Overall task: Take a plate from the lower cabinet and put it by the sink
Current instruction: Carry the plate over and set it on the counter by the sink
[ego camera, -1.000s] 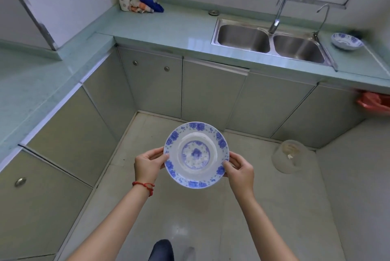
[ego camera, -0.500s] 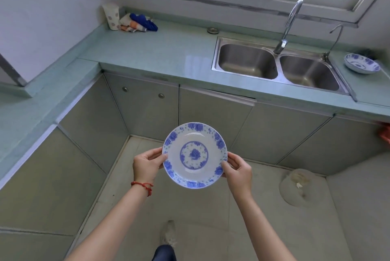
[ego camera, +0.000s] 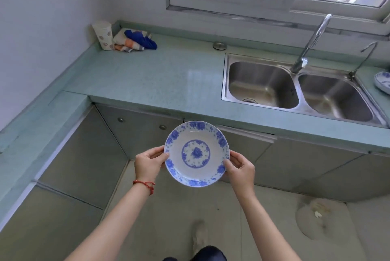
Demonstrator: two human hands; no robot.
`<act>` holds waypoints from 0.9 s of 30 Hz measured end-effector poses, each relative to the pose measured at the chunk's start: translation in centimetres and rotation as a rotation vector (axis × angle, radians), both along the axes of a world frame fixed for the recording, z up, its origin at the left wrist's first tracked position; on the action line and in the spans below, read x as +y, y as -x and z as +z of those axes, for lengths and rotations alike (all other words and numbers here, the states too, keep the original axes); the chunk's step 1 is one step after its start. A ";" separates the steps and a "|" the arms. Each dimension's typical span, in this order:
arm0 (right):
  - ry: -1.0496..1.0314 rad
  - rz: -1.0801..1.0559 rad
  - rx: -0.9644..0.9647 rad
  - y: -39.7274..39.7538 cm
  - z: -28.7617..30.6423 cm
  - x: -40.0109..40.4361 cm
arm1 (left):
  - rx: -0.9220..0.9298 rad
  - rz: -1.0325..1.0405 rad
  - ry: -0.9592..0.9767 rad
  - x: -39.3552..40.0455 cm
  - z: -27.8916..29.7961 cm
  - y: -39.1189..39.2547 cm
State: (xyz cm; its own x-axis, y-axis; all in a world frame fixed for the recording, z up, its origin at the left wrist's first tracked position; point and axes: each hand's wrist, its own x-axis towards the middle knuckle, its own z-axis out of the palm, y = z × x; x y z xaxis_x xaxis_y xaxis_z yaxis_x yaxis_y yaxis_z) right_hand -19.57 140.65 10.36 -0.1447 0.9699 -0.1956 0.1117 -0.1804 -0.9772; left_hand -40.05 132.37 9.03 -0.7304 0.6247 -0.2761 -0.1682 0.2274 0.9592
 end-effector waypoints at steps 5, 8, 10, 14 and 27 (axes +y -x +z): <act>-0.015 0.041 -0.016 3.0 -0.8 7.2 | 0.040 0.025 -0.002 6.6 -0.5 2.8; -0.024 0.066 -0.053 5.0 -1.2 11.9 | 0.051 0.057 -0.003 10.8 -0.5 4.2; -0.012 0.081 -0.079 6.0 -1.3 14.8 | 0.060 0.072 0.015 13.3 -0.5 5.2; -0.013 0.127 -0.107 7.9 -1.3 19.7 | 0.067 0.096 0.046 17.4 -0.2 6.9; 0.028 0.115 -0.139 16.6 -2.3 30.0 | 0.015 0.071 0.144 28.3 -2.1 15.6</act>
State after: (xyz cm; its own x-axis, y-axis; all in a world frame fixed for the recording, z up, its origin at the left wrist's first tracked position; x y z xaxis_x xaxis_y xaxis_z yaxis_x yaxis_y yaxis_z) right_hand -36.18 170.64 8.01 -0.2246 0.9424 -0.2479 0.2665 -0.1853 -0.9459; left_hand -55.67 160.66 6.97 -0.7760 0.5261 -0.3478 -0.1746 0.3507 0.9201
